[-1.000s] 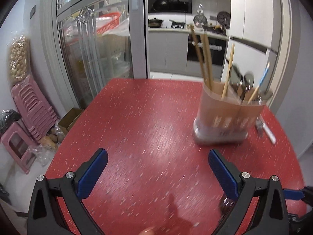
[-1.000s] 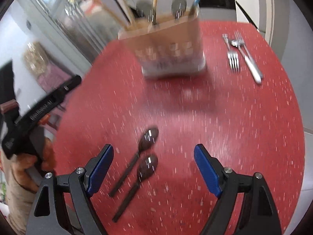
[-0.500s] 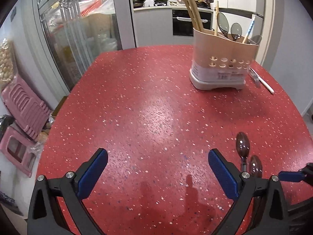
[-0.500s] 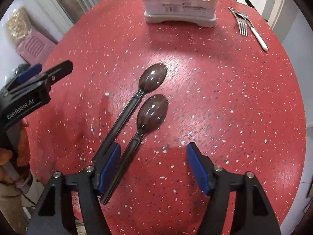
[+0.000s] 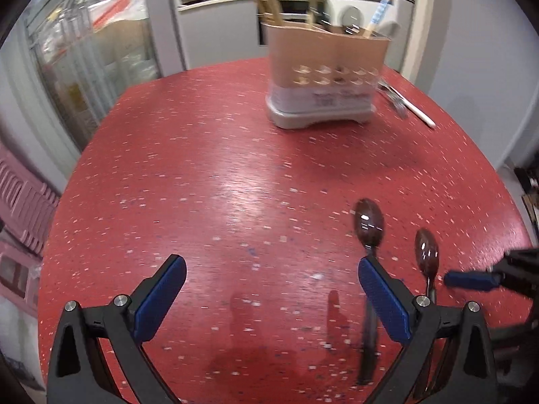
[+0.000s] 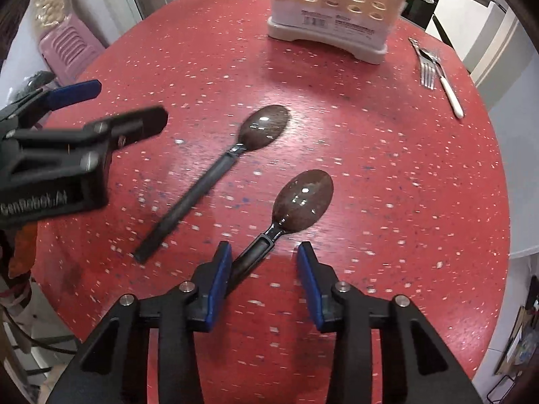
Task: Organize utensils
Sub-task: 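Grasp a brown spoon with the right tool while the left tool grasps the other brown spoon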
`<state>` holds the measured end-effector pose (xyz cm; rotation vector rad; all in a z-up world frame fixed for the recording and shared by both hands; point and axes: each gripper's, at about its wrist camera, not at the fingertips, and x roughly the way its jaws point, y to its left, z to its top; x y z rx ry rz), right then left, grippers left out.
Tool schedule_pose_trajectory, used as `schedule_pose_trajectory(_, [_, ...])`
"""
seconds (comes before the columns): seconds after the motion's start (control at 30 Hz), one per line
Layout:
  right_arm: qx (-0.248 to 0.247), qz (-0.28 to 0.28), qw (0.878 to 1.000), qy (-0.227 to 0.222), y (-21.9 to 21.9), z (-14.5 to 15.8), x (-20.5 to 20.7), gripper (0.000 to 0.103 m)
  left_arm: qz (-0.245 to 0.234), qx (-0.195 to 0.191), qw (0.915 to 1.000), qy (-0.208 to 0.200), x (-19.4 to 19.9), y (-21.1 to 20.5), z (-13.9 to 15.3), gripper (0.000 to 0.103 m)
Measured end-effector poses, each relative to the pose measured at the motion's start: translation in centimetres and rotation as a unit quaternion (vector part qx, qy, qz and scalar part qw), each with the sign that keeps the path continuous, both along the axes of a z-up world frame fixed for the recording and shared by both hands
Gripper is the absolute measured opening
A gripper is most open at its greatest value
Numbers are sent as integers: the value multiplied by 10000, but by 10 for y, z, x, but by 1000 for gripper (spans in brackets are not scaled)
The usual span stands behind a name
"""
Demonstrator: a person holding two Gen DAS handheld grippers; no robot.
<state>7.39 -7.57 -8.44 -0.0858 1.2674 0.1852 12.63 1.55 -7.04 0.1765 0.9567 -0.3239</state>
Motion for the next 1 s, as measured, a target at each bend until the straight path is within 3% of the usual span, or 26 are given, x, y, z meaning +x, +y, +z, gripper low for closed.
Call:
schedule_pose_trajectory(0.2, [-137, 139, 9998, 3, -28, 4, 1, 37, -373, 182, 9988, 246, 0, -34, -8, 103])
schedule_pose_trajectory(0.37, [-300, 276, 9991, -78, -42, 7, 2, 38, -356, 231, 9976, 555, 5, -51, -20, 103])
schedule_pose_trajectory(0.47, [47, -130, 9998, 151, -63, 9, 6, 46, -362, 244, 9970, 639, 4, -55, -24, 102])
schedule_pose_trajectory(0.6, [754, -967, 9896, 758, -89, 2, 9, 47, -396, 346, 9964, 672, 3, -59, -27, 102])
schedule_pose_trajectory(0.73, [964, -1418, 9816, 841, -93, 3, 17, 47, -395, 468, 9956, 711, 6, -67, -32, 101])
schedule_pose_trajectory(0.87, [439, -1215, 9884, 799, -74, 2, 33, 47, -416, 551, 9949, 733, 9, -72, -32, 101])
schedule_pose_trajectory(1.0, [-229, -521, 9959, 696, -51, 2, 30, 37, -521, 439, 9937, 887, 9, -75, -30, 87])
